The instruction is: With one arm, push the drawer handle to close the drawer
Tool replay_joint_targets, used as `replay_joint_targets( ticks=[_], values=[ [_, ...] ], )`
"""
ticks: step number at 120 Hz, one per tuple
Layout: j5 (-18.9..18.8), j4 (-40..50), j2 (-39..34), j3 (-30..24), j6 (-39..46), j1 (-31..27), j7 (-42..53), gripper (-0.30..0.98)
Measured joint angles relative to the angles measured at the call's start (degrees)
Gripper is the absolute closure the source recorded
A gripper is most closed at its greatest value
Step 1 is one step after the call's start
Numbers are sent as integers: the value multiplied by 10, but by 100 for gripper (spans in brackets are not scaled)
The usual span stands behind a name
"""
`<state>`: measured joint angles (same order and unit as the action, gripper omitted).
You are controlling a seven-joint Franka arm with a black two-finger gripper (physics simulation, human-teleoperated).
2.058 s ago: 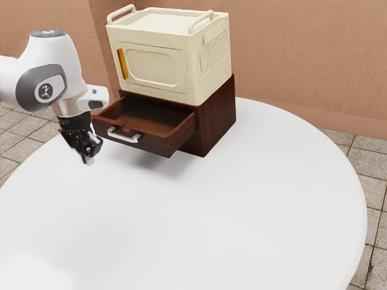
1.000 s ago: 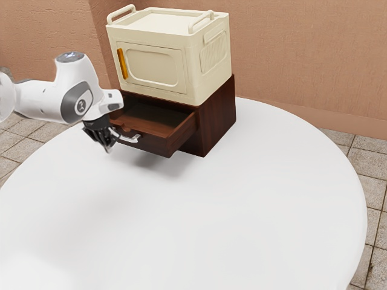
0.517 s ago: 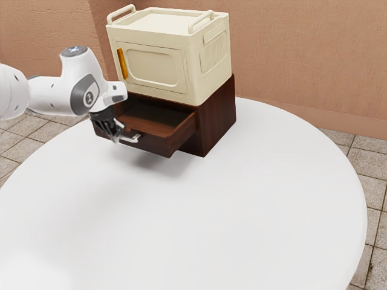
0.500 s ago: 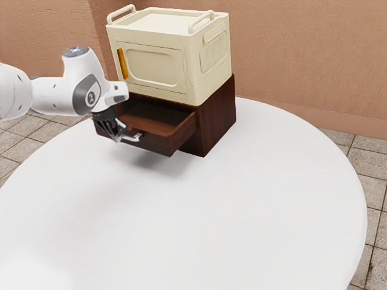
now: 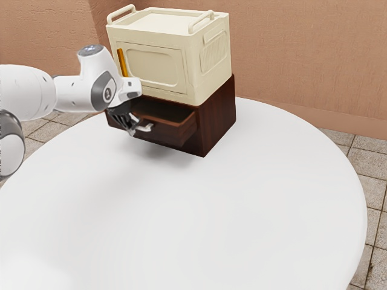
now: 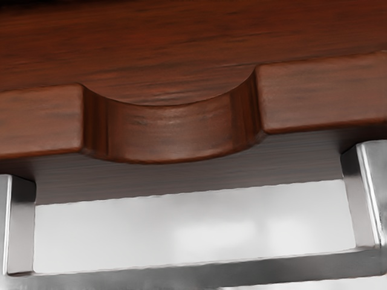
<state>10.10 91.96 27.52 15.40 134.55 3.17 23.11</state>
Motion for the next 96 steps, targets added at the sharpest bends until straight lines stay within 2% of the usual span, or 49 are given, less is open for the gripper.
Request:
replay_joint_targets(
  ticks=[22,35,67,96],
  values=[
    [16,-45,32,-5,0,-7,19,78],
    [19,-73,48,-25,-1,-24,29,78],
    [24,-130,83,-29,-1,-31,50,79],
    [67,-183,125,-28,-2,-33,64,77]
  ],
)
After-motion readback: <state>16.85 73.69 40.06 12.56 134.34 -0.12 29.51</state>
